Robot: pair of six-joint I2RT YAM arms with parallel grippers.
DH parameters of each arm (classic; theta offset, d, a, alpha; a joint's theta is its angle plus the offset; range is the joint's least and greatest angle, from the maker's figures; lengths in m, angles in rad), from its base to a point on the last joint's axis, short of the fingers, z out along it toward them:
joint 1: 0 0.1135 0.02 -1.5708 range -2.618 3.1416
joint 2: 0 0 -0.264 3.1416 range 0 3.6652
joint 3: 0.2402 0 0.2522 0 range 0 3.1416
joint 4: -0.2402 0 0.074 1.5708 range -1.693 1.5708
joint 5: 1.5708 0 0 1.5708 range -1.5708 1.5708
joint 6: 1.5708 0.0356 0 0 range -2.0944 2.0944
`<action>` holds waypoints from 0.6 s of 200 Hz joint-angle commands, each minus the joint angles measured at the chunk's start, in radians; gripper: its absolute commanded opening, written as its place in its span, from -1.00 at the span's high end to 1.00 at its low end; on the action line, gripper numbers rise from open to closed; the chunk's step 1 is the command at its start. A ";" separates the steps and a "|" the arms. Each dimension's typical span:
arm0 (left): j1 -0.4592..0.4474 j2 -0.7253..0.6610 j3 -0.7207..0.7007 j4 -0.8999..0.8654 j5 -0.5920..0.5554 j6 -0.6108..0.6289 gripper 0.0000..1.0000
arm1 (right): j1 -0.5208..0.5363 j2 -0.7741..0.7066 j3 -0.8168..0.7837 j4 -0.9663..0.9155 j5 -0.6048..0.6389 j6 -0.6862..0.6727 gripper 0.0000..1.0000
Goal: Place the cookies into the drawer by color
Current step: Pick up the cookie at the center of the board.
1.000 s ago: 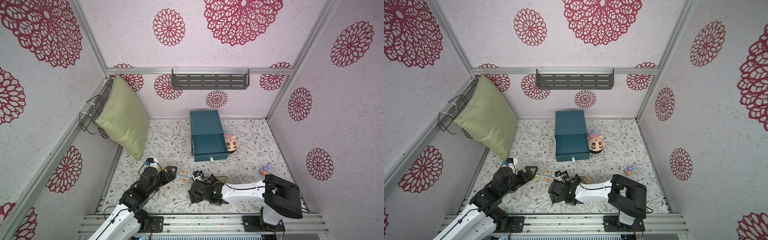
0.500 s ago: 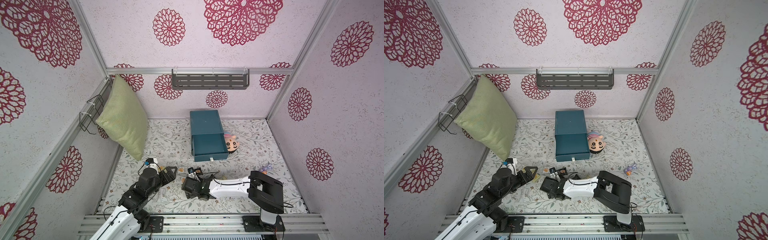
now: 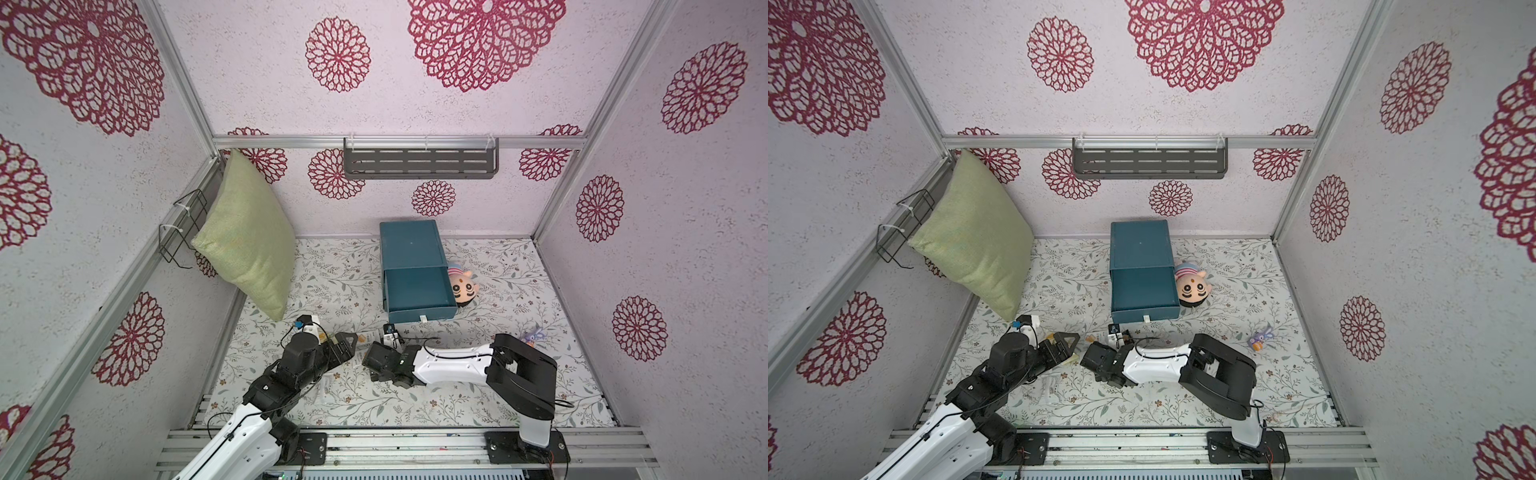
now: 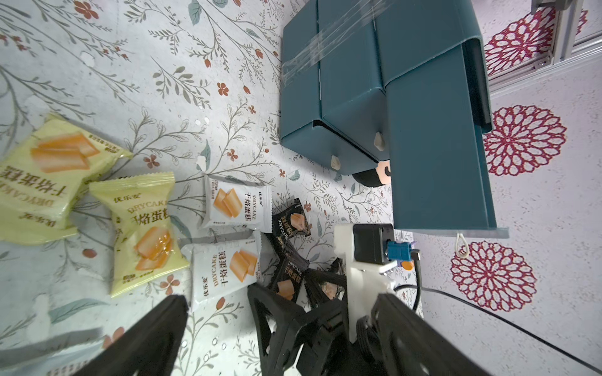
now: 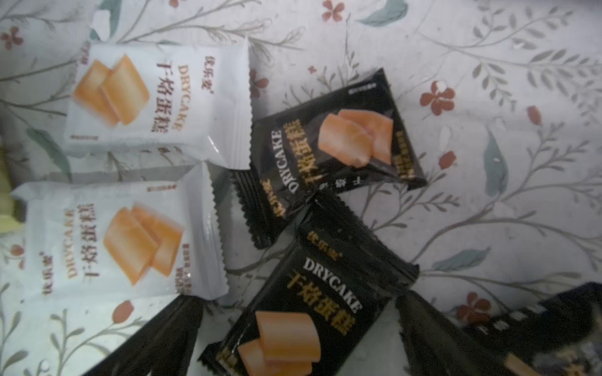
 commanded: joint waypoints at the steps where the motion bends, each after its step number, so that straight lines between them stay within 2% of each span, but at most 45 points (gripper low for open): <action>1: -0.011 -0.009 0.005 0.007 0.007 0.013 -0.95 | -0.007 0.042 -0.014 -0.071 -0.007 0.095 -0.88; 53: -0.011 -0.025 -0.007 0.002 0.001 0.008 -0.95 | 0.007 -0.008 -0.074 -0.070 -0.005 0.080 -0.38; 75: -0.010 -0.026 -0.006 -0.002 -0.002 0.008 -0.95 | 0.010 -0.027 -0.106 -0.052 -0.025 0.042 -0.08; 92: -0.010 -0.028 -0.004 -0.006 -0.005 0.008 -0.95 | 0.013 -0.042 -0.128 -0.045 -0.030 0.017 0.03; 120: -0.011 -0.032 0.000 -0.016 -0.014 0.010 -0.95 | 0.026 -0.094 -0.158 -0.026 -0.026 -0.016 0.06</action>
